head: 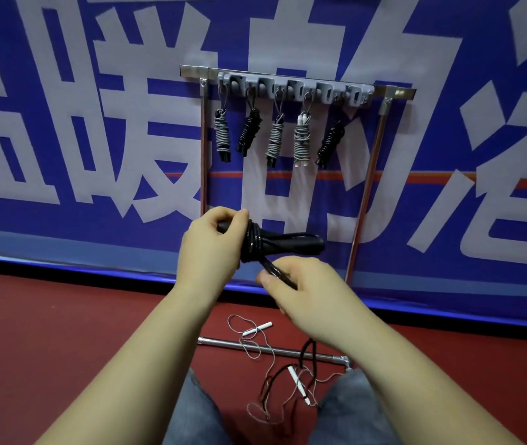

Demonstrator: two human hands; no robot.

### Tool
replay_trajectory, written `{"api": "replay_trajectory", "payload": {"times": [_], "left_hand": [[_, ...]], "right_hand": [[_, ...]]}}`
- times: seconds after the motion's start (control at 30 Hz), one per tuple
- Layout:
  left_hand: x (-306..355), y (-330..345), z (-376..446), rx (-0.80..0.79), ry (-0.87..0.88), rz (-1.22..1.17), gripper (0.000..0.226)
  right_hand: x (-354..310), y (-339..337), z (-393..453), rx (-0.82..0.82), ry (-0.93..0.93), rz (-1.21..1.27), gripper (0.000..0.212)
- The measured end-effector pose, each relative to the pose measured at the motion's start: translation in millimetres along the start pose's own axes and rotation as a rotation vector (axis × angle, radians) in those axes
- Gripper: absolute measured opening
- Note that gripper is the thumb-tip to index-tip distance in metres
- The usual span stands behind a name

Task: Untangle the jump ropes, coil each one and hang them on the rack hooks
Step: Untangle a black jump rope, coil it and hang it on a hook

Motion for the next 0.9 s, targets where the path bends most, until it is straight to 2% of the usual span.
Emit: {"api": "replay_trajectory", "payload": {"times": [0.1, 0.23, 0.3, 0.37, 0.47, 0.53, 0.6, 0.77, 0.83, 0.9], "left_hand": [[-3, 0, 2, -0.039, 0.010, 0.133, 0.022], [1, 6, 3, -0.244, 0.027, 0.217, 0.024], [7, 10, 1, -0.365, 0.040, 0.228, 0.025], [13, 13, -3, -0.489, 0.028, 0.153, 0.027], [19, 13, -10, -0.606, -0.013, 0.000, 0.026], [21, 13, -15, -0.652, -0.027, -0.065, 0.024], [21, 14, -19, -0.672, -0.032, -0.116, 0.023], [22, 16, -18, -0.683, -0.039, -0.280, 0.024], [23, 19, -16, -0.666, -0.059, -0.358, 0.026], [26, 20, -13, -0.603, -0.076, -0.427, 0.026]], "right_hand": [[-3, -14, 0, 0.032, -0.069, -0.104, 0.027], [2, -31, 6, 0.076, -0.066, -0.061, 0.015], [8, -41, 9, 0.132, -0.052, -0.003, 0.019], [12, -47, 13, 0.146, -0.038, 0.060, 0.033], [12, -41, 14, -0.035, 0.002, 0.108, 0.051], [12, -32, 14, -0.204, 0.039, 0.185, 0.064], [12, -27, 12, -0.292, 0.074, 0.283, 0.075], [14, -24, 10, -0.291, 0.179, 0.439, 0.065], [16, -19, 11, -0.295, 0.282, 0.691, 0.052], [9, -14, 14, -0.225, 0.338, 0.959, 0.036]]}}
Point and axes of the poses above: each hand's wrist, its own z-axis towards the middle knuckle, its own y-axis out of the palm, x = y × z, the point moved 5 cm from there along z, towards the middle knuckle, and after that the axes turned 5 degrees about x, right-handed, at the moved point
